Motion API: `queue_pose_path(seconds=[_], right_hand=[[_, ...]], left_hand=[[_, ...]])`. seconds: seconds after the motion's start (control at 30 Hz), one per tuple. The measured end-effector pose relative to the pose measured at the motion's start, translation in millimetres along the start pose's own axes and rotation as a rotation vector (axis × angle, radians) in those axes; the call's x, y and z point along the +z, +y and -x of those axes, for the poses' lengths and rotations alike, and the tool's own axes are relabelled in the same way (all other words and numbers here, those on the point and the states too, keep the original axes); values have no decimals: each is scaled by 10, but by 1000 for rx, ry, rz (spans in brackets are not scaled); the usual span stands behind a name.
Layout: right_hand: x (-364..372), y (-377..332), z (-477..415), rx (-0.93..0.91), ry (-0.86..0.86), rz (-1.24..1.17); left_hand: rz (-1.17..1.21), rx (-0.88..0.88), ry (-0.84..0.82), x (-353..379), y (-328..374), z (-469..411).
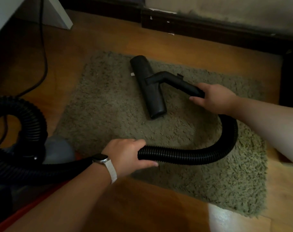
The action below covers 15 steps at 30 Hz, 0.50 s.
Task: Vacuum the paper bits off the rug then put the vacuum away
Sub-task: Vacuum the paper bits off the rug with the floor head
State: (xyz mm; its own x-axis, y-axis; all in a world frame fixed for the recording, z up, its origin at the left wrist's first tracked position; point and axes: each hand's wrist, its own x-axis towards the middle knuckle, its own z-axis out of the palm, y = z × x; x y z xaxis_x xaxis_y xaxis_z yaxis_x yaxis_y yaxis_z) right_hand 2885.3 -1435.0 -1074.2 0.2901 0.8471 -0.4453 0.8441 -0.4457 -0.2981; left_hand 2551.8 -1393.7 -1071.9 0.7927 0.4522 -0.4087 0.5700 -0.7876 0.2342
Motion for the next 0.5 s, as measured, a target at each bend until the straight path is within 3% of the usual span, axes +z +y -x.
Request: queue_pose_path(seconds=[0.27, 0.5], right_hand=[[-199, -131, -400, 17, 55, -65], [-290, -426, -681, 4, -8, 30]], left_hand=[[53, -98, 98, -85, -146, -39], [48, -196, 127, -180, -432, -76]])
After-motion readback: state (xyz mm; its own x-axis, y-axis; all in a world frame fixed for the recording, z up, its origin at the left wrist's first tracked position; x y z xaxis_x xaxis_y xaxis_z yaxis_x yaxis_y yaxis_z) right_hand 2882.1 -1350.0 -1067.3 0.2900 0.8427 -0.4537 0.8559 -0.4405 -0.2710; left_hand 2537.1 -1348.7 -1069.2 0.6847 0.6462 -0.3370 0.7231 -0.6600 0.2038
